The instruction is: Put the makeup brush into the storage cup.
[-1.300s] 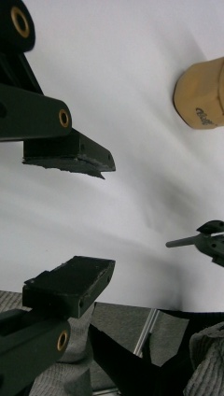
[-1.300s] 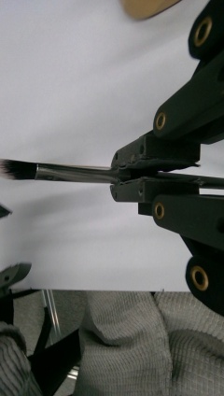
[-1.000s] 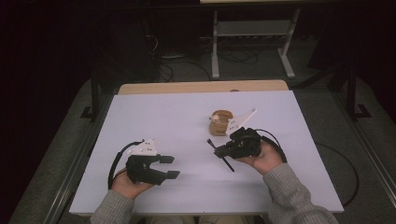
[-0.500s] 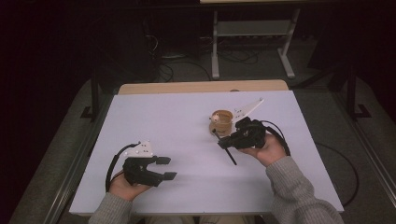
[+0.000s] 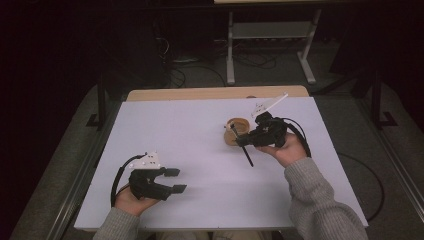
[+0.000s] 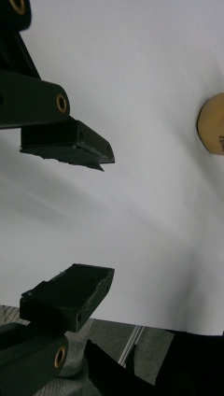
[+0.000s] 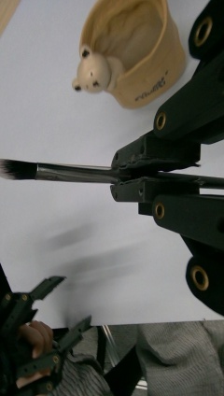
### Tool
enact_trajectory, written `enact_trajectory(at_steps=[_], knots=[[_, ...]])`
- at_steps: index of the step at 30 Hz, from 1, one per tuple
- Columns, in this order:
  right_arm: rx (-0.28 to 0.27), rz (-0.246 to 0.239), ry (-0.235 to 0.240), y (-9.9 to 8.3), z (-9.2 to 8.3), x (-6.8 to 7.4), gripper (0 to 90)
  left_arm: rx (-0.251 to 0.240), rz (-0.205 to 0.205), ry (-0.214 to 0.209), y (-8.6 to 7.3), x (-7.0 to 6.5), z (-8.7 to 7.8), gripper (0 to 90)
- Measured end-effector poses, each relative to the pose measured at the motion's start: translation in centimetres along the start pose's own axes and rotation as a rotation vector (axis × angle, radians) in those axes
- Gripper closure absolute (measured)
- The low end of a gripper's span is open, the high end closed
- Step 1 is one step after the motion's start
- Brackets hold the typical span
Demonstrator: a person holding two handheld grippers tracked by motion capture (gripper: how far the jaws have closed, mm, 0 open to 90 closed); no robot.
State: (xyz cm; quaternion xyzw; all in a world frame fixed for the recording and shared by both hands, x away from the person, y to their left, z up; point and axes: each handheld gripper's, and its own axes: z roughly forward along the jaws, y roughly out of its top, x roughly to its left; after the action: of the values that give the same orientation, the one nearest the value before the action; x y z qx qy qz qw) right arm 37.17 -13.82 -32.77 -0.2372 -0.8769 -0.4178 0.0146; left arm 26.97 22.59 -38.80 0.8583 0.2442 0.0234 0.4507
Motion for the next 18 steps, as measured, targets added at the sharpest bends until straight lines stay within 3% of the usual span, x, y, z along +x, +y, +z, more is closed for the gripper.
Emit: enact_trajectory(at_steps=[9, 14, 18], knots=[[-0.004, 0.020, -0.033, 0.3, -0.4, -0.9, 83.1, -0.006, 0.003, 0.016, -0.1, 0.2, -0.2, 37.6], [-0.005, 0.036, -0.022, 0.8, -0.5, -1.1, 83.1, -0.010, -0.004, 0.015, -0.2, 0.3, -0.2, 36.8], [-0.005, 0.028, -0.037, 1.4, -0.6, -1.0, 83.2, -0.011, -0.004, 0.014, -0.1, 0.4, -0.3, 36.4]])
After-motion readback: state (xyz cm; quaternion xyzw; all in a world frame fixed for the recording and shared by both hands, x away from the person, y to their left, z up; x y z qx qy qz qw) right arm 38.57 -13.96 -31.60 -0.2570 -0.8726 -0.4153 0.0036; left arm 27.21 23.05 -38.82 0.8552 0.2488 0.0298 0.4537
